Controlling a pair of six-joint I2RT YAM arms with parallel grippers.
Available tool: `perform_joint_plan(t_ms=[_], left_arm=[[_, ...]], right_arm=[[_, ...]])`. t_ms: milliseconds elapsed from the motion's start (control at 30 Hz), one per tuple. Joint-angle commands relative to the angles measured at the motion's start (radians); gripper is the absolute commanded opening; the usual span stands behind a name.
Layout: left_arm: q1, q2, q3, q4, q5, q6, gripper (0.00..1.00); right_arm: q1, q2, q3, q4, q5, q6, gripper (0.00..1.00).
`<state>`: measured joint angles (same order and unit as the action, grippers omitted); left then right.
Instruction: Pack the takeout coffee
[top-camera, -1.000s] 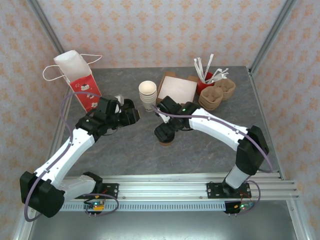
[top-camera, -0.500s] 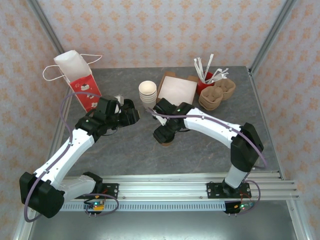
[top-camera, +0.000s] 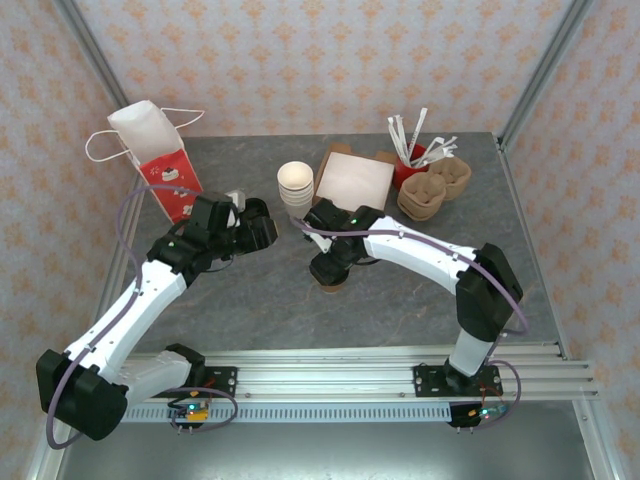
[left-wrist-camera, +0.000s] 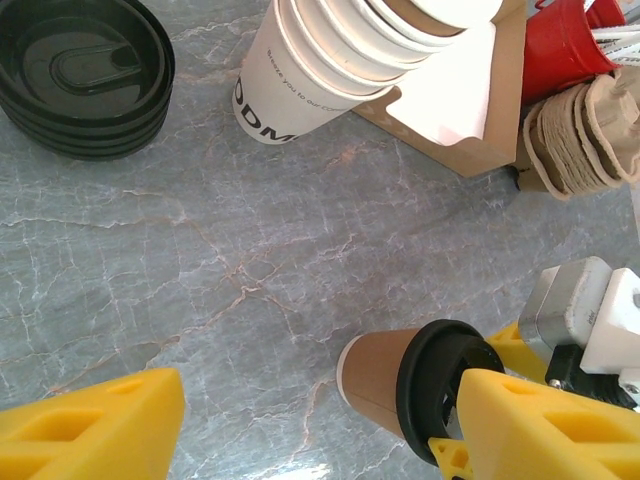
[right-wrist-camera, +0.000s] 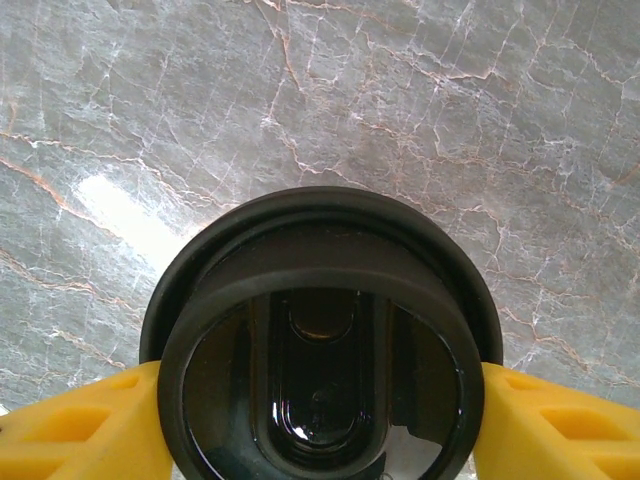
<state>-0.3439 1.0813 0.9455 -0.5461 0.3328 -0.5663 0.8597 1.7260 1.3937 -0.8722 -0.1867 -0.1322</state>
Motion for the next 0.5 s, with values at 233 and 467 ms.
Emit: perform_joint_plan(t_ms=[233, 467], left_arm=[[0.009, -0.021, -0.026, 0.009, -0.006, 0.014, 0.73], [0.009, -0.022, -0.033, 0.011, -0.006, 0.012, 0.73]], right_arm=[[0.009, 0.022, -0.099, -0.053, 0.042, 0.021, 0.59], [0.009, 0.062, -0.133, -0.093, 0.049, 0.061, 0.54]])
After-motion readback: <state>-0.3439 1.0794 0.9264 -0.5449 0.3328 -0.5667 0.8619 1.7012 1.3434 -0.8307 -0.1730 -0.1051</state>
